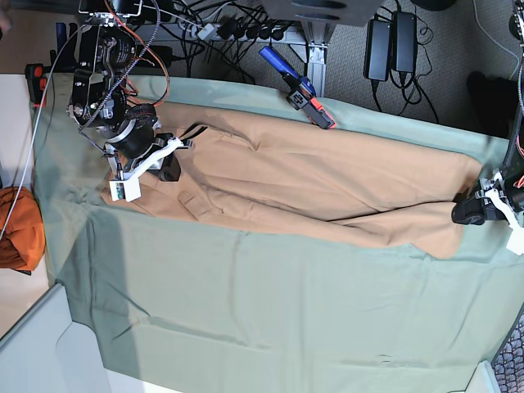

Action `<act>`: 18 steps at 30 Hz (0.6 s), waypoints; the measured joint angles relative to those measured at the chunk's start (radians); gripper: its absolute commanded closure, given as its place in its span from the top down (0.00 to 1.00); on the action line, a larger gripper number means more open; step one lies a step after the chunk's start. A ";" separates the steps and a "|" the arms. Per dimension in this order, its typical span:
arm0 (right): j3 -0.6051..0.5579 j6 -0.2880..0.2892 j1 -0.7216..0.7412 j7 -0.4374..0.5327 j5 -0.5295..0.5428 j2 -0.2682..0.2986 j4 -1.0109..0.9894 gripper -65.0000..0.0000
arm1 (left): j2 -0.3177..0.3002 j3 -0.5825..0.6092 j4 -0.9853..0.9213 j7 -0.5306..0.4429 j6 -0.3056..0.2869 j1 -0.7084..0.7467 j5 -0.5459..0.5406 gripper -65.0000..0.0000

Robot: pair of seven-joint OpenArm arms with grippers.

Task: Fold the T-shirt properly
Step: 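Regrasp the collar end with the right gripper and hem end with left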

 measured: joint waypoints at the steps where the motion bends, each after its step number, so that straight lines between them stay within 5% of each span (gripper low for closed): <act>1: 0.000 0.000 0.000 0.000 0.000 0.000 0.000 0.00 | 0.000 0.000 0.000 0.001 0.000 0.002 -0.001 0.49; 18: 0.000 0.000 0.000 0.000 0.003 0.000 0.000 0.00 | 0.048 0.103 0.000 0.029 0.000 0.007 -0.110 0.49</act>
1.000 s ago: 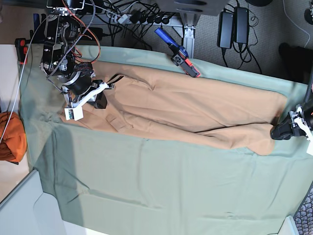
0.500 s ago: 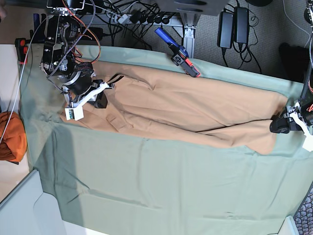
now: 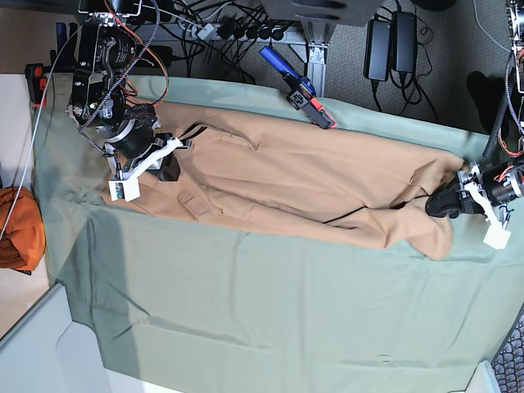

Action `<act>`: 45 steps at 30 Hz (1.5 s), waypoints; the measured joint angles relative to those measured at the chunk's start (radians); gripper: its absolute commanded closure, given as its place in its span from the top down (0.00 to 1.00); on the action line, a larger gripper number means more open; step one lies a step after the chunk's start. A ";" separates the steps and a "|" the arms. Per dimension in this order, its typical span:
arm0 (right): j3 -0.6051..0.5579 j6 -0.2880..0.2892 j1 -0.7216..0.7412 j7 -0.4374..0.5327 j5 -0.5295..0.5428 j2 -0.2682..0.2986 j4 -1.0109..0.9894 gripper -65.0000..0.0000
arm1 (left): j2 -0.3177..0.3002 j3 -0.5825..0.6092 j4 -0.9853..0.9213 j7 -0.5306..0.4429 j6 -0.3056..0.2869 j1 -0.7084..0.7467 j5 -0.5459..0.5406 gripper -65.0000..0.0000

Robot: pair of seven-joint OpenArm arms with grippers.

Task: Fold the T-shirt properly
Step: 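Regrasp the collar end with the right gripper and hem end with left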

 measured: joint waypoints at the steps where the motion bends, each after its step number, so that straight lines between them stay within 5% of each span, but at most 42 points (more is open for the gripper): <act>1: 0.000 0.000 0.000 0.000 0.000 0.000 0.000 0.00 | 0.005 0.002 0.000 0.017 0.000 0.000 -0.019 0.49; 4: 0.000 0.000 0.000 0.000 0.000 0.000 0.000 0.00 | 0.015 0.004 0.000 0.027 0.000 0.001 -0.035 0.46; 9: 0.000 0.000 0.000 0.000 0.000 0.000 0.000 0.00 | 0.017 0.004 0.000 0.022 0.000 0.002 -0.034 0.03; 10: 0.000 0.000 0.000 0.000 0.000 0.000 0.000 0.00 | 0.018 0.004 0.000 0.016 0.000 0.003 -0.034 0.00; 31: 0.001 0.000 0.000 -0.062 0.083 0.000 0.063 0.00 | -0.027 -0.049 0.000 0.017 0.000 -0.056 0.085 0.00; 35: 0.001 0.000 0.001 -0.064 0.090 0.000 0.085 0.41 | -0.027 -0.049 0.000 0.017 0.000 -0.056 0.091 0.00; 45: 0.001 0.000 0.001 -0.063 0.090 0.000 0.107 0.42 | -0.087 -0.047 0.083 0.019 0.001 -0.056 0.111 0.00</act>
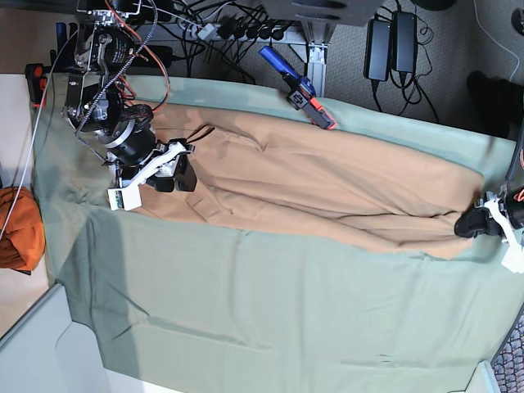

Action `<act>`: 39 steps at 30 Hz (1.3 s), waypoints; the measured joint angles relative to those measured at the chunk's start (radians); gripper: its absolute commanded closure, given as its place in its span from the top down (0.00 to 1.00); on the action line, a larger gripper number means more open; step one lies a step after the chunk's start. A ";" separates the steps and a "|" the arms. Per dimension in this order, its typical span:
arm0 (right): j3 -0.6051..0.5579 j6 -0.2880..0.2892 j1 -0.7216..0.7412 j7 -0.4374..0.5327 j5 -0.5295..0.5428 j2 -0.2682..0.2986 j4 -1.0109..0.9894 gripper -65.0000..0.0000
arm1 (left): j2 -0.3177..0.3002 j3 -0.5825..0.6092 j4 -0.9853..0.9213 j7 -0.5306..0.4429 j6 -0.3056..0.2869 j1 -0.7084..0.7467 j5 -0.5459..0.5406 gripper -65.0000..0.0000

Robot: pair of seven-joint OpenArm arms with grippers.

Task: Fold the T-shirt properly
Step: 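Regrasp the collar end with the right gripper and hem end with left, then lift the hem end with the left gripper and carry it toward the right gripper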

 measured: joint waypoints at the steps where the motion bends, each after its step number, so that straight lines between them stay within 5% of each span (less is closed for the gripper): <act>1: 0.000 0.000 0.000 0.004 0.000 0.000 0.000 0.42 | 0.000 0.000 0.016 0.000 0.000 0.000 0.000 0.00; 20: 0.000 0.000 0.042 0.022 -0.008 0.000 0.000 0.42 | -0.054 0.011 0.204 0.004 0.000 0.055 0.033 0.00; 34: 0.001 0.000 0.091 0.026 -0.027 -0.062 0.000 0.42 | 0.142 0.021 0.422 -0.012 0.000 0.154 0.043 0.00; 39: 0.002 0.000 0.097 0.027 -0.026 -0.061 0.000 0.42 | 0.208 0.124 0.425 -0.035 0.001 0.144 0.150 0.00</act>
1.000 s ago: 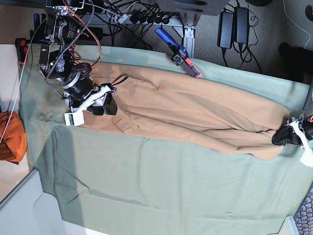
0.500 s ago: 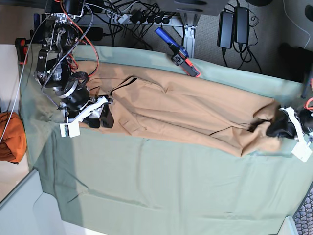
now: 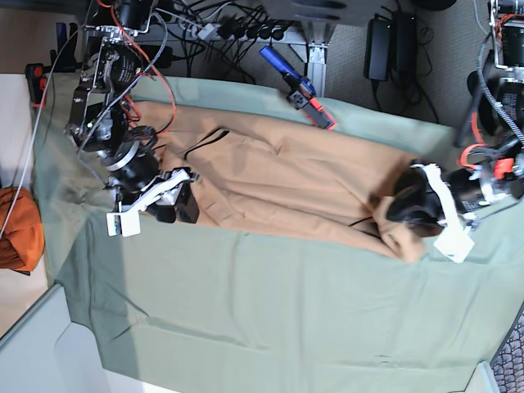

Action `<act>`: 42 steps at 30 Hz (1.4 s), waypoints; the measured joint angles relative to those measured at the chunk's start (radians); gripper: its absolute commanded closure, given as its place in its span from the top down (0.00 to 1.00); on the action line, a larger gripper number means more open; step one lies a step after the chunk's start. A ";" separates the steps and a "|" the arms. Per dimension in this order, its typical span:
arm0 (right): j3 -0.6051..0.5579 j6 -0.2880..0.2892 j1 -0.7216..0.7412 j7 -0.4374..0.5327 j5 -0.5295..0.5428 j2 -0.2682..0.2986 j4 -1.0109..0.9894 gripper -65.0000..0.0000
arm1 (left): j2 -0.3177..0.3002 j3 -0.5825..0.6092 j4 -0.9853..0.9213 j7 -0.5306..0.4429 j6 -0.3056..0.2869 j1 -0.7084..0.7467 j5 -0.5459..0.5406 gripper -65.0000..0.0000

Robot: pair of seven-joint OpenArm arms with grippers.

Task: Fold the T-shirt properly
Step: 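Lift the hem end with the left gripper and carry it toward the right gripper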

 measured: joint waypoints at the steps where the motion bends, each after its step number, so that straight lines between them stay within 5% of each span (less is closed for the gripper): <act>1: 0.000 0.000 0.002 0.001 0.000 0.000 0.000 0.42 | 0.014 0.031 0.010 -0.008 0.000 -0.001 0.039 0.00; 16: 0.000 0.000 0.002 0.000 -0.001 0.000 0.000 0.42 | 0.267 0.351 0.022 -0.102 0.071 -0.082 0.518 0.00; 20: 0.000 0.000 0.002 -0.001 -0.001 0.000 0.000 0.42 | 0.314 0.374 -0.018 -0.109 0.125 -0.115 0.565 0.00; 34: 0.000 0.000 0.002 -0.001 0.000 0.000 0.000 0.42 | 0.377 0.493 -0.032 -0.134 0.127 -0.119 0.607 0.00; 39: 0.000 0.000 0.002 -0.001 0.000 0.000 0.000 0.42 | 0.379 0.498 -0.032 -0.169 0.127 -0.119 0.652 0.42; 42: 0.000 0.000 0.002 -0.001 0.000 0.000 0.000 0.42 | 0.379 0.498 -0.032 -0.168 0.127 -0.119 0.647 0.49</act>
